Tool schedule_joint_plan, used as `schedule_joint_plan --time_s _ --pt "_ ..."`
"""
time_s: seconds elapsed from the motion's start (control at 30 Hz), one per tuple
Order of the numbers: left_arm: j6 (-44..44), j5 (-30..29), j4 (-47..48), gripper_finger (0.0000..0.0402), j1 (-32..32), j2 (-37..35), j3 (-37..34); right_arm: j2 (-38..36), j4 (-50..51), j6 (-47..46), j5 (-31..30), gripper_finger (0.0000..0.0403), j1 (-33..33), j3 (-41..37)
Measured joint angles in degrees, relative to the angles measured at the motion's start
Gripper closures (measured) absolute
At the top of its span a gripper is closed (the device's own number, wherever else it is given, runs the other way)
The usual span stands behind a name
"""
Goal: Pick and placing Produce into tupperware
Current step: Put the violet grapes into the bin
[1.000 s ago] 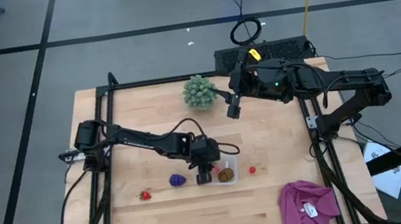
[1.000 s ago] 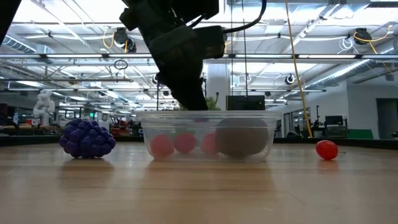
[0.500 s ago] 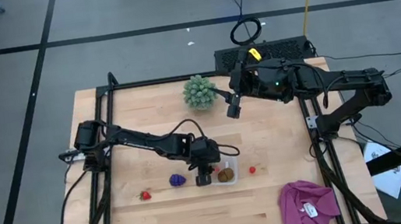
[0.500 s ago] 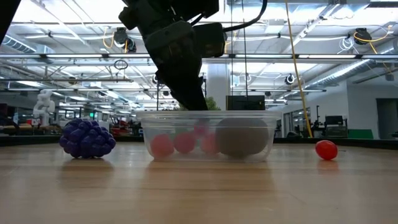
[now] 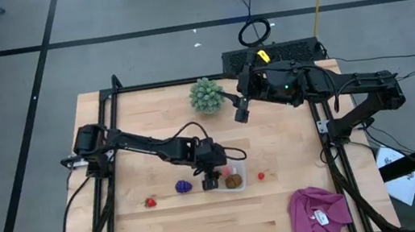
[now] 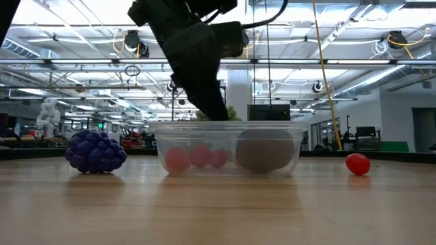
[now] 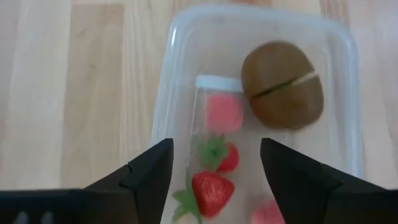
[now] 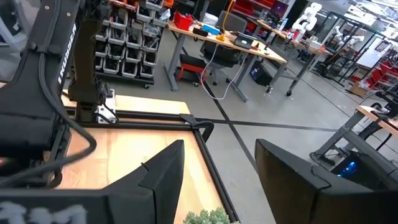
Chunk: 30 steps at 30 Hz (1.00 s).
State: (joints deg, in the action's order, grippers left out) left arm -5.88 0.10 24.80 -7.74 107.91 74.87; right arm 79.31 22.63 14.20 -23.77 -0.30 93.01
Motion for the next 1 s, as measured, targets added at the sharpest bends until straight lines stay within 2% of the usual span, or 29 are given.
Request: schedule_joint_plan --time_s 0.3,0.53,0.77,1.0 --pt "-0.17 -1.48 2.13 0.0155 -0.42 -2.79 0.01 0.00 0.47 -0.02 0.02 0.0213 0.02 0.00" --pt "-0.16 -12.60 12.49 0.0172 2.01 -9.22 -0.02 0.00 1.84 -0.02 0.00 0.0213 0.02 0.00" --pt "-6.46 -12.20 25.64 0.0177 5.49 -18.13 -0.25 0.00 12.01 -4.75 -0.09 0.0213 0.02 0.04" --pt "-16.83 -11.22 26.08 0.0177 1.72 -25.61 -9.21 0.00 25.64 -11.02 -0.05 0.0213 0.07 -0.02"
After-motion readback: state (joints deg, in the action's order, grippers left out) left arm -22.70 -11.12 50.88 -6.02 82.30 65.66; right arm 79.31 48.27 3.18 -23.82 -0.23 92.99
